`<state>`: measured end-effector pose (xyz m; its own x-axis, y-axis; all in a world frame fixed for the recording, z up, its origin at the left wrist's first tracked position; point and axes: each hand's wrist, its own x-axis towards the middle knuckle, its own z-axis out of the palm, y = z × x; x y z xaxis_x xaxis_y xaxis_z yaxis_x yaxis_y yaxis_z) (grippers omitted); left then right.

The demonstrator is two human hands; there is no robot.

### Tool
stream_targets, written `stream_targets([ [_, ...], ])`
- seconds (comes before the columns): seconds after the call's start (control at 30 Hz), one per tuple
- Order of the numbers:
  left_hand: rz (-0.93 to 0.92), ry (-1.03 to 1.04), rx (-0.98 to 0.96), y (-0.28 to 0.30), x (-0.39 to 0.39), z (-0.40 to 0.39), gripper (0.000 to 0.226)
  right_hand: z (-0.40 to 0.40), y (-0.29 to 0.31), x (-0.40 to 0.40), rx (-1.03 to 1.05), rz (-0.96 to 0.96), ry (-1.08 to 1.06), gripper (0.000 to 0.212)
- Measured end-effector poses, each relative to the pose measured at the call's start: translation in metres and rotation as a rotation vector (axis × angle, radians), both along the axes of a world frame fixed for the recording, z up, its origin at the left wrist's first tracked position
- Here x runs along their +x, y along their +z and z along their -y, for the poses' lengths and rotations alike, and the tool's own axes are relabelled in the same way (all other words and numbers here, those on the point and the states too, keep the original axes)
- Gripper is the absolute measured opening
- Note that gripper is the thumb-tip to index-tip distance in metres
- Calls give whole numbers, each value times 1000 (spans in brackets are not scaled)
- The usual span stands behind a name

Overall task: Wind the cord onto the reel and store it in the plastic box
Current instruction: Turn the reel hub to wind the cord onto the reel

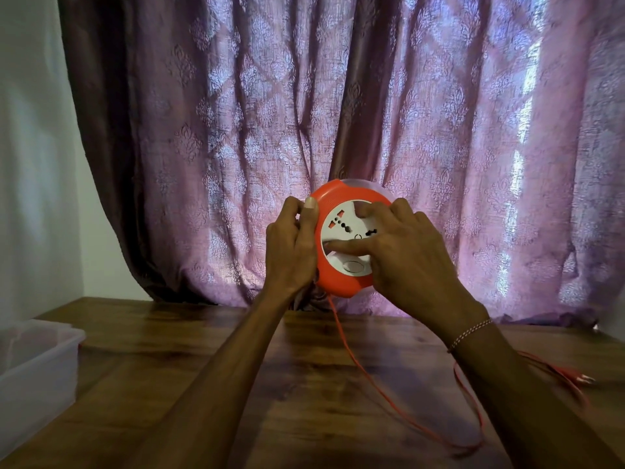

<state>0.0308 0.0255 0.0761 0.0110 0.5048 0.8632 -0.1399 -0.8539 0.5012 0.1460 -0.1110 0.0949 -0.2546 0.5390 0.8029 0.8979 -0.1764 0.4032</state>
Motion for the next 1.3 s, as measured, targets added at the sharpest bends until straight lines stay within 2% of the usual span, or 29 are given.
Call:
stream_targets([
  [0.13, 16, -11, -9, 0, 0, 2, 38, -2, -1, -1, 80, -152, -25, 55],
  [0.3, 9, -20, -7, 0, 2, 6, 37, -5, -5, -7, 305, -346, 42, 68],
  [0.5, 3, 1, -6, -1, 4, 8, 41, -9, -8, -7, 296, -478, 64, 73],
  [0.67, 9, -3, -25, 0, 3, 8, 36, -4, -2, -2, 250, -396, 106, 59],
  [0.77, 8, -9, -26, 0, 2, 7, 36, 2, 5, 3, 153, -264, 252, 27],
  [0.8, 7, -9, -28, 1, 2, 6, 36, 3, 7, 5, 81, -217, 290, 23],
  [0.9, 13, 3, -36, 0, 1, 5, 38, 7, 11, 7, -116, -173, 199, 46],
  [1.0, 21, -4, -36, -1, 2, 4, 40, 8, 10, 2, -211, -186, 98, 60],
  [1.13, 20, 10, -33, -1, 2, 3, 38, 5, 6, -1, -129, -115, 8, 58],
  [1.2, 19, 13, -23, 0, 2, 3, 37, 3, 3, -1, -59, -97, 13, 49],
  [1.3, 25, 2, -23, -1, 2, 5, 38, 1, 0, -1, 6, -139, 5, 51],
])
